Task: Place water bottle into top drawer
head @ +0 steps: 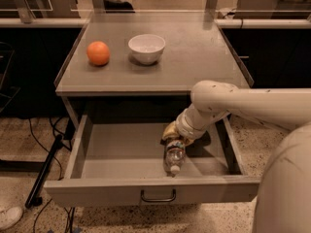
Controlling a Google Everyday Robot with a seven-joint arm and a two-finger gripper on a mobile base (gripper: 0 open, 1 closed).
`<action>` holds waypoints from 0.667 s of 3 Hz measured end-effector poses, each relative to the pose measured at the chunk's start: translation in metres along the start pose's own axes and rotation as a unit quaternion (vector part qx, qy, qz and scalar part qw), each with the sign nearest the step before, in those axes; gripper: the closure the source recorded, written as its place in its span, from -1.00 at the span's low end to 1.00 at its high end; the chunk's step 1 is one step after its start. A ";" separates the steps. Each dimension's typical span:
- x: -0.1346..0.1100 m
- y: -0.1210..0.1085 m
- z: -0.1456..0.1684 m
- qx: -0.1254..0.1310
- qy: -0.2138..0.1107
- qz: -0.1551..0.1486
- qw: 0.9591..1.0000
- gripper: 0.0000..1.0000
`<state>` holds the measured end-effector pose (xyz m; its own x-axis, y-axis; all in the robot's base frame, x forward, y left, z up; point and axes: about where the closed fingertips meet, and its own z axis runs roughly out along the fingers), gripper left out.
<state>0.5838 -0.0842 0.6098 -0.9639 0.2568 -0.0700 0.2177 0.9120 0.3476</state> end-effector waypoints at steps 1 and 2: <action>0.004 -0.008 0.007 0.006 0.006 0.012 1.000 1.00; 0.006 -0.011 0.011 0.007 0.010 0.020 1.000 1.00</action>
Offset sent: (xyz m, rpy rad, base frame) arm -0.0105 -0.0079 -0.0209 0.0032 0.0557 -0.0601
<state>0.5768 -0.0893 0.5956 -0.9572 0.2872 -0.0366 0.2589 0.9056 0.3360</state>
